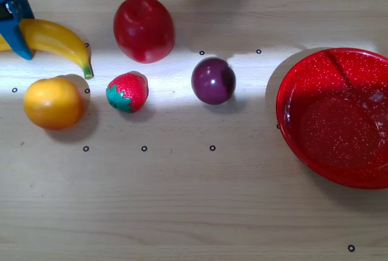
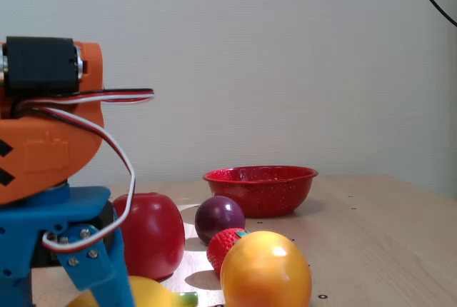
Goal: Put the banana in the red bowl.
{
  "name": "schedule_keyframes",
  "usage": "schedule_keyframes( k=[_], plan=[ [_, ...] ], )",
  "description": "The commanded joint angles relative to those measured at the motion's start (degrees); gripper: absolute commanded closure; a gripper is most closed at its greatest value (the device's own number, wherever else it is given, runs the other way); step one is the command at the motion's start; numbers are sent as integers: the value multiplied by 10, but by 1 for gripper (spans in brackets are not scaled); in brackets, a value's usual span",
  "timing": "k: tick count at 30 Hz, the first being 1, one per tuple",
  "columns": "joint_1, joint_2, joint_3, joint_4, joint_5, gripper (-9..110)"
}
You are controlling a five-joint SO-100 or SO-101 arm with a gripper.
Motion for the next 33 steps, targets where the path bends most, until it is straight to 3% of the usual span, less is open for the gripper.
schedule_keyframes(
  k=[1,3,18,33],
  plan=[
    [-8,35,-37,3,9,92],
    [-4,40,-38,3,-6,101],
    [22,131,-78,58,-94,101],
    [61,393,105,58,-214,101]
  ],
)
